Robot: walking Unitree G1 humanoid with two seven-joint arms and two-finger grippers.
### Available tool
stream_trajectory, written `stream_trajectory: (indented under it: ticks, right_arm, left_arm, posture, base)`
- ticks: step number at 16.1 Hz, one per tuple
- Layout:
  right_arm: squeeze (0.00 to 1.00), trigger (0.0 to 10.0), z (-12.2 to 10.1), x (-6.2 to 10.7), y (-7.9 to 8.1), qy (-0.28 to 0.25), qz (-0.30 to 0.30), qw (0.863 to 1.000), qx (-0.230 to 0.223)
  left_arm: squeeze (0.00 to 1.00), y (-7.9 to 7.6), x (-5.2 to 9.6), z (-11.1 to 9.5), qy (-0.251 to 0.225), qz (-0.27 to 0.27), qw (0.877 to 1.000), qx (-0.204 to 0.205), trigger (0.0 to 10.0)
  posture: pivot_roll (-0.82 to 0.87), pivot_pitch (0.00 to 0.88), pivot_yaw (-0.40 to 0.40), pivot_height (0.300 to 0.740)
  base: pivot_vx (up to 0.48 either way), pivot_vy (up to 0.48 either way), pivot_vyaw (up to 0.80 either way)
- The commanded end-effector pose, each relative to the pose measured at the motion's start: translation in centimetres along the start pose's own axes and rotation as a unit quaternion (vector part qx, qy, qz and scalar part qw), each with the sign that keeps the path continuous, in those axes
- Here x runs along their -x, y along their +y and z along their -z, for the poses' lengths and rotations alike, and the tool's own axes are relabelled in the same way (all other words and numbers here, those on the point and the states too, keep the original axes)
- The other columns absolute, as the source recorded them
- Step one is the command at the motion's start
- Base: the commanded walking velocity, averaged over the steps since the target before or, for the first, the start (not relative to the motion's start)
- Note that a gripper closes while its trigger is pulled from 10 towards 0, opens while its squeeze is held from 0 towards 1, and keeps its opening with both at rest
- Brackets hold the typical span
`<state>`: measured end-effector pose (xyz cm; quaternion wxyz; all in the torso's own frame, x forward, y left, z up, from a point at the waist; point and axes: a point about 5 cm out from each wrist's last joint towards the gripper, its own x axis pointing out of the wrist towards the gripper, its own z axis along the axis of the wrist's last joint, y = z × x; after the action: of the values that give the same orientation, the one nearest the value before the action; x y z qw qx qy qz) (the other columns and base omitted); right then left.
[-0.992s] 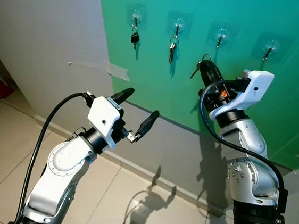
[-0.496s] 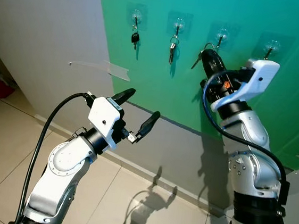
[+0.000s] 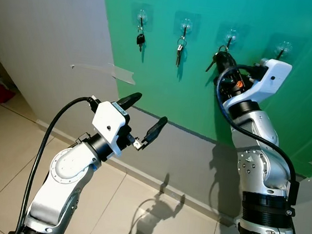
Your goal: Hang keys on a hook
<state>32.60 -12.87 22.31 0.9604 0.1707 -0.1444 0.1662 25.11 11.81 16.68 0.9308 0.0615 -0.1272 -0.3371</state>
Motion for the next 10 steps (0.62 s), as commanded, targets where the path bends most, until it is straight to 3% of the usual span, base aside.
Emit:
stream_trajectory:
  ticks: [1, 7, 9, 10]
  right_arm:
    - [0.0, 10.0, -0.2, -0.1, -0.1, -0.003, 0.004, 1.0, -0.007]
    - [0.0, 10.0, 0.4, 0.1, -0.7, 0.015, 0.022, 0.999, -0.029]
    - [0.0, 10.0, 2.3, 0.5, -0.9, 0.076, 0.03, 0.997, -0.011]
    - [0.0, 10.0, 2.5, 0.7, -1.0, 0.081, 0.033, 0.996, -0.012]
  left_arm:
    - [0.0, -0.3, -0.1, -0.4, -0.006, 0.011, 1.0, -0.003, 10.0]
    - [0.0, -0.5, 0.0, -0.3, -0.005, 0.017, 1.0, -0.001, 10.0]
    - [0.0, -0.5, 0.0, -0.4, -0.007, 0.018, 1.0, -0.002, 10.0]
    - [0.0, -0.4, 0.0, -0.5, -0.008, 0.019, 1.0, -0.003, 10.0]
  posture:
    - [-0.07, 0.069, 0.05, 0.74]
    - [-0.08, 0.061, 0.05, 0.74]
    - [-0.08, 0.057, 0.05, 0.74]
    - [-0.07, 0.057, 0.049, 0.74]
  base:
    - [0.0, 0.0, 0.0]
    - [0.0, 0.0, 0.0]
    - [0.0, 0.0, 0.0]
    - [0.0, 0.0, 0.0]
